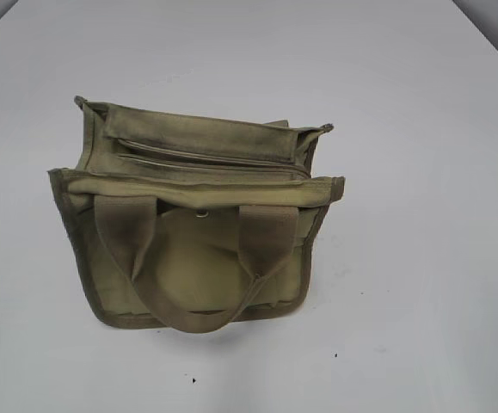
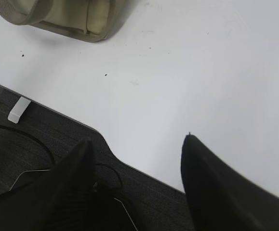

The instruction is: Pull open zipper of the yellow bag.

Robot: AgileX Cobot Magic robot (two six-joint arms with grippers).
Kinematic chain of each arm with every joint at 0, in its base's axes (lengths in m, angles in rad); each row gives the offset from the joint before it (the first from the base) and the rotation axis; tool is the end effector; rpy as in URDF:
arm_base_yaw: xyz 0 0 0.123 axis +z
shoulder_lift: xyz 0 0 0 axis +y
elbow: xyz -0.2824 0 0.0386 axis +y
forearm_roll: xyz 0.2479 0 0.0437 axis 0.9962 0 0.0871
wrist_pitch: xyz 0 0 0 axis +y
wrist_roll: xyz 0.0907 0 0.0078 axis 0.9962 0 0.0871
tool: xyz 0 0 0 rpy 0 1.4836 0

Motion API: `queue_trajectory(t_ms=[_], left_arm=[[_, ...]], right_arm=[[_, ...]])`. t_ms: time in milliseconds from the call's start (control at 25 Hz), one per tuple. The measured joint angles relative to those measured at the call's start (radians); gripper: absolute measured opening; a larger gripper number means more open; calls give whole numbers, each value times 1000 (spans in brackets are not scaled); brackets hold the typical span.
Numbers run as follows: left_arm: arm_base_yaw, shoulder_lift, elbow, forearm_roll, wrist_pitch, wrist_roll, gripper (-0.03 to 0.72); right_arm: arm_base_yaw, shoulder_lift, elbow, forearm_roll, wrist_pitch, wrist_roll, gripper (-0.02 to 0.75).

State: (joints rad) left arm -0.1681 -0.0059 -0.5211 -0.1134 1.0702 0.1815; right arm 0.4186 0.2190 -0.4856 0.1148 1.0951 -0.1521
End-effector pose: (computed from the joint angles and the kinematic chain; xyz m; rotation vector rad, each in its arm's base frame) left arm -0.0103 -0.0074 0.2826 0.3596 1.9918 -0.1267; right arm 0.0211 0.0195 0.2684 -0.6448 2.2297 0.2799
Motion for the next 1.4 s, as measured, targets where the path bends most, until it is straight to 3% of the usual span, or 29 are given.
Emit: queue_trajectory(t_ms=[480, 560, 720, 880, 1080, 1400], left_arm=[[0, 0, 0, 1, 0, -1, 356], [0, 0, 0, 1, 0, -1, 353], [13, 0, 0, 1, -1, -2, 333], [94, 0, 1, 1, -1, -2, 314], [186, 0, 1, 1, -1, -2, 310], [190, 0, 1, 1, -1, -2, 309]], right_arm=[[-4, 0, 0, 4, 0, 0, 445], [-43, -1, 0, 8, 0, 0, 445], [-213, -9, 0, 9, -3, 0, 445], [-334, -60, 1, 9, -5, 0, 445], [-358, -173, 1, 10, -5, 0, 445], [-358, -225, 1, 20, -6, 0, 445]])
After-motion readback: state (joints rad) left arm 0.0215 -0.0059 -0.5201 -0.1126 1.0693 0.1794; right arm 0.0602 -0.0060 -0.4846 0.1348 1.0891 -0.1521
